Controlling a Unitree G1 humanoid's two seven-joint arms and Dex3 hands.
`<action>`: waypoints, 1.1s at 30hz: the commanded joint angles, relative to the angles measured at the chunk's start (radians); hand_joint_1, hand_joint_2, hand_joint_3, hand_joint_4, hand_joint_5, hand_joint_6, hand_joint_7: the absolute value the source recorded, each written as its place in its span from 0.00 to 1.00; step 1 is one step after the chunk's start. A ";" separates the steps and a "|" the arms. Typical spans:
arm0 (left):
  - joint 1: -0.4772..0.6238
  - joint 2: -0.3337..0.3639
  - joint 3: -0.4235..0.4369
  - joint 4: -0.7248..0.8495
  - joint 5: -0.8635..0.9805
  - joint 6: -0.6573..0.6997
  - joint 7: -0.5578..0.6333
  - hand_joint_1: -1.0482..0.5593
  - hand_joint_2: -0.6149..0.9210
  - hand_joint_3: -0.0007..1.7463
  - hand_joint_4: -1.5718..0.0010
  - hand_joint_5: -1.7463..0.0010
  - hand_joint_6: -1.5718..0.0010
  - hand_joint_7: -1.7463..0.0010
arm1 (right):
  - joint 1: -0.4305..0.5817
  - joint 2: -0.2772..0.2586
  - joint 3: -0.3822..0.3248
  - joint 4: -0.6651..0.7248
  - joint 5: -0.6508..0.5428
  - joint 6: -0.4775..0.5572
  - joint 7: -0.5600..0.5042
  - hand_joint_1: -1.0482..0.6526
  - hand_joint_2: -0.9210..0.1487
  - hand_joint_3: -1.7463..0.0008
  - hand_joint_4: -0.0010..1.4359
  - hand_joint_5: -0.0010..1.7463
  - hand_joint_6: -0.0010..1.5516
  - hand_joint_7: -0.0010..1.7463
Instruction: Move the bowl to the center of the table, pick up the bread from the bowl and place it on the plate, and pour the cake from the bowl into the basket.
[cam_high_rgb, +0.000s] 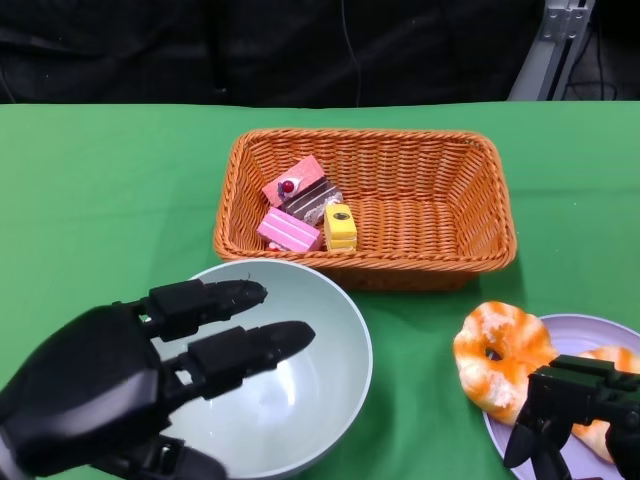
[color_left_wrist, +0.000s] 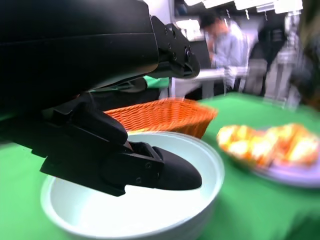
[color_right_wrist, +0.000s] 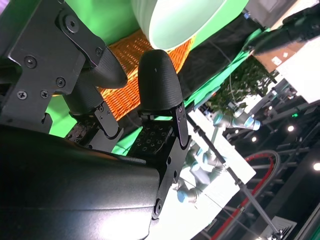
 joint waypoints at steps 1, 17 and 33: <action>0.034 -0.080 -0.008 0.057 -0.151 -0.004 -0.001 0.30 1.00 0.18 0.72 0.87 0.73 0.94 | -0.004 -0.020 0.011 -0.004 0.059 -0.003 0.037 0.66 0.80 0.00 0.71 0.91 0.62 0.80; 0.169 -0.433 -0.063 0.050 -0.595 0.146 -0.113 0.41 1.00 0.11 0.62 0.45 0.51 0.86 | -0.062 0.010 0.071 0.002 0.179 0.082 0.156 0.66 0.83 0.00 0.73 0.89 0.66 0.70; 0.202 -0.573 -0.026 0.103 -0.609 0.178 -0.175 0.51 0.77 0.59 0.49 0.14 0.49 0.34 | -0.140 0.049 0.141 -0.005 0.232 0.214 0.232 0.71 0.83 0.00 0.73 0.88 0.66 0.72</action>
